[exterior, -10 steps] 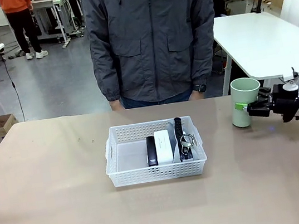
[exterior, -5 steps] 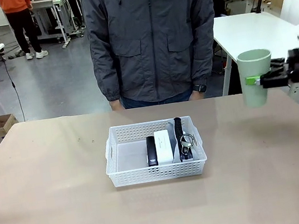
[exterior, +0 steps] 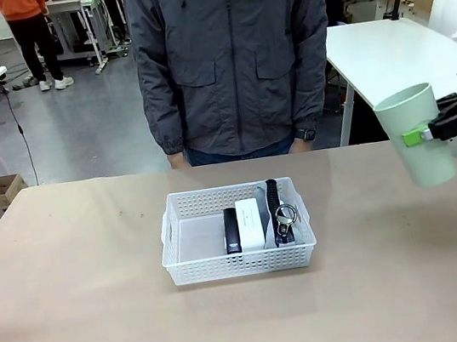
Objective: Efficiently arrange items inside the basket to fit them all.
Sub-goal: Pick up the Reusable plastic cup and place it inside the Organizing basket.
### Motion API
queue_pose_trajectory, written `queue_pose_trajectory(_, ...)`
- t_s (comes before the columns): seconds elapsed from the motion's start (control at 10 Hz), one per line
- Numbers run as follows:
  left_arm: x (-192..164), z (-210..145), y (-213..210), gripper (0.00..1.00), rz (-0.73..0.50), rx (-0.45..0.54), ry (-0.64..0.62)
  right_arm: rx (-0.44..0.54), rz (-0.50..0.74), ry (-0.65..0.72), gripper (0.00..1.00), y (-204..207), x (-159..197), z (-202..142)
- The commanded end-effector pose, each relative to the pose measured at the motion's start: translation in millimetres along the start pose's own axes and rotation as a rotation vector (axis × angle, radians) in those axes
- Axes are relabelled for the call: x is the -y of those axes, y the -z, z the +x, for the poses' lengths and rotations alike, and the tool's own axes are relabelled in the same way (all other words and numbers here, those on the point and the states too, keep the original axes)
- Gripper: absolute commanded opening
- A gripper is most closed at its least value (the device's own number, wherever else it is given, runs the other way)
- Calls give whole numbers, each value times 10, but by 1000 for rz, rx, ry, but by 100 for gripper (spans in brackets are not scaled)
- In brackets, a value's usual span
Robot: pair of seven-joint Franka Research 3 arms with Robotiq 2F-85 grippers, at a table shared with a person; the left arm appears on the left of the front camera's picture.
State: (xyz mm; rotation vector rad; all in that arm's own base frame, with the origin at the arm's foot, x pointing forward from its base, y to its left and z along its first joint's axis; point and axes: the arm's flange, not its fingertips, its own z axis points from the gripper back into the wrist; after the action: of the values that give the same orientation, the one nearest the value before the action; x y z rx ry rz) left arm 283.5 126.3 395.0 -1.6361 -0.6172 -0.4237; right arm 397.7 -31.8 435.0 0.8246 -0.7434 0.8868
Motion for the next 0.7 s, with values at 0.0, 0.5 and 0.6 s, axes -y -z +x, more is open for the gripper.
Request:
queue_pose_trajectory(0.0,74,-74,128,100,1,22,-12,16,-6,-7,56,2,-40,98)
queue_pose_trajectory(0.5,74,-74,128,100,1,22,-12,68,-15,-39,87,77,-121,135)
queue_pose_trajectory(0.6,74,-74,128,100,1,22,-12,-82,-106,75,87,143,-306,402)
